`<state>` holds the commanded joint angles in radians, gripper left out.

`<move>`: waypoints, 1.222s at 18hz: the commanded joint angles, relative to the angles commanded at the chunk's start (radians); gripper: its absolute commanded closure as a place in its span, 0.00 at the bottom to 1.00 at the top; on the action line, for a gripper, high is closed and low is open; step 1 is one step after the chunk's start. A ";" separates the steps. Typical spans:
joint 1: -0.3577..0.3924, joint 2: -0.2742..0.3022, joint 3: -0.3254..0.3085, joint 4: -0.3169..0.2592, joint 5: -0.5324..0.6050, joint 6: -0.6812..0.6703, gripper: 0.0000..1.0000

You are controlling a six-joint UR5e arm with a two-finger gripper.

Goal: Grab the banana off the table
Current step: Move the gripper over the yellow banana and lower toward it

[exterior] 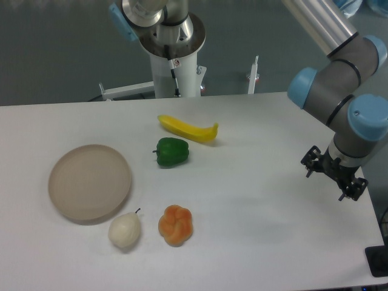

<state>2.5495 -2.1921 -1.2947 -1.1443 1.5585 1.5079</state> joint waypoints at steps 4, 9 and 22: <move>0.000 0.008 -0.018 0.002 -0.008 -0.002 0.00; -0.032 0.046 -0.132 0.080 -0.029 -0.107 0.00; -0.233 0.388 -0.566 0.083 -0.032 0.064 0.00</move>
<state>2.3164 -1.8042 -1.8604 -1.0615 1.5263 1.5718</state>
